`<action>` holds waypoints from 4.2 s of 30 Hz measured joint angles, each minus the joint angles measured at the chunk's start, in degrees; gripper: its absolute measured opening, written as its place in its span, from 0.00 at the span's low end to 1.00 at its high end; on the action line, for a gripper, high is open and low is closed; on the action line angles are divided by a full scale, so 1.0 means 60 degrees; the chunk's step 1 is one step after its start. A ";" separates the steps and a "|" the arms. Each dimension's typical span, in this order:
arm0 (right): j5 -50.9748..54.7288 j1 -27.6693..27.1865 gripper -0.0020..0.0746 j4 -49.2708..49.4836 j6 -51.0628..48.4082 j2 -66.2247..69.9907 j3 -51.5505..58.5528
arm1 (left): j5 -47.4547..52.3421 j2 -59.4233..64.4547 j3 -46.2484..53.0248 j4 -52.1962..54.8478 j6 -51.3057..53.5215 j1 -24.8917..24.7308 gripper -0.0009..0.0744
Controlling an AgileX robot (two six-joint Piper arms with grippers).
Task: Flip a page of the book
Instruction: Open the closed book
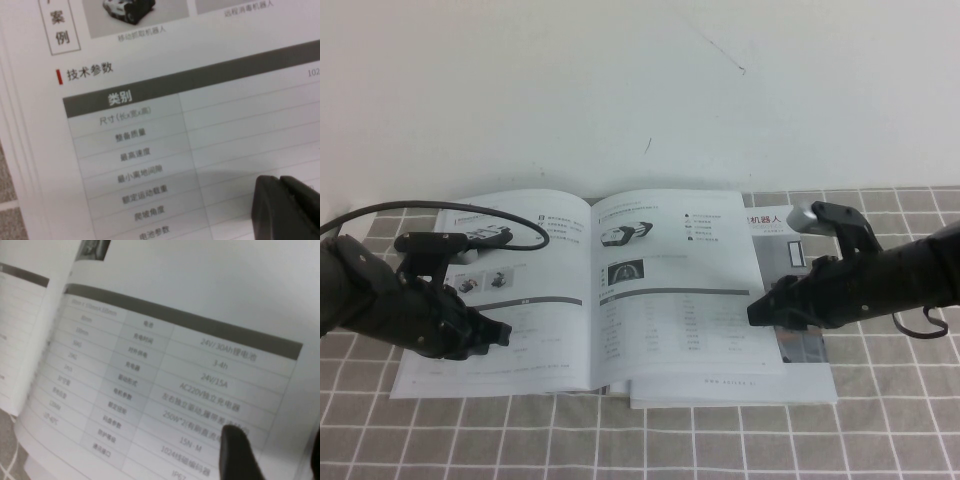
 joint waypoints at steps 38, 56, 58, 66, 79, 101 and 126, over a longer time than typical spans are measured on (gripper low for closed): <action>0.1625 0.0006 0.45 0.2326 -0.1431 -0.0608 0.0014 | 0.0147 0.0197 -0.0041 -0.0319 0.0090 0.0000 0.01; 0.2992 0.1545 0.45 0.3764 -0.3499 -0.0608 -0.0672 | 0.0147 0.0197 -0.0041 -0.0380 0.0151 0.0000 0.01; 0.2835 0.1844 0.45 0.3764 -0.3589 -0.0608 -0.0881 | 0.0147 0.0197 -0.0041 -0.0403 0.0151 0.0000 0.01; 0.1753 0.2665 0.45 0.3781 -0.3895 -0.0608 -0.1312 | 0.0161 0.0213 -0.0041 -0.0507 0.0151 0.0000 0.01; 0.0847 0.2764 0.45 0.3831 -0.3968 -0.0041 -0.1331 | 0.0357 0.0213 -0.0102 -0.0702 0.0151 0.0017 0.01; 0.0643 0.2764 0.45 0.3894 -0.3983 -0.0041 -0.1331 | 0.3740 -0.3646 -0.3667 -0.1148 0.0464 -0.0020 0.01; 0.0007 0.1833 0.54 -0.2019 0.1774 -0.1649 -0.1331 | 0.4497 0.0655 -0.3876 -0.2259 0.1421 -0.0020 0.01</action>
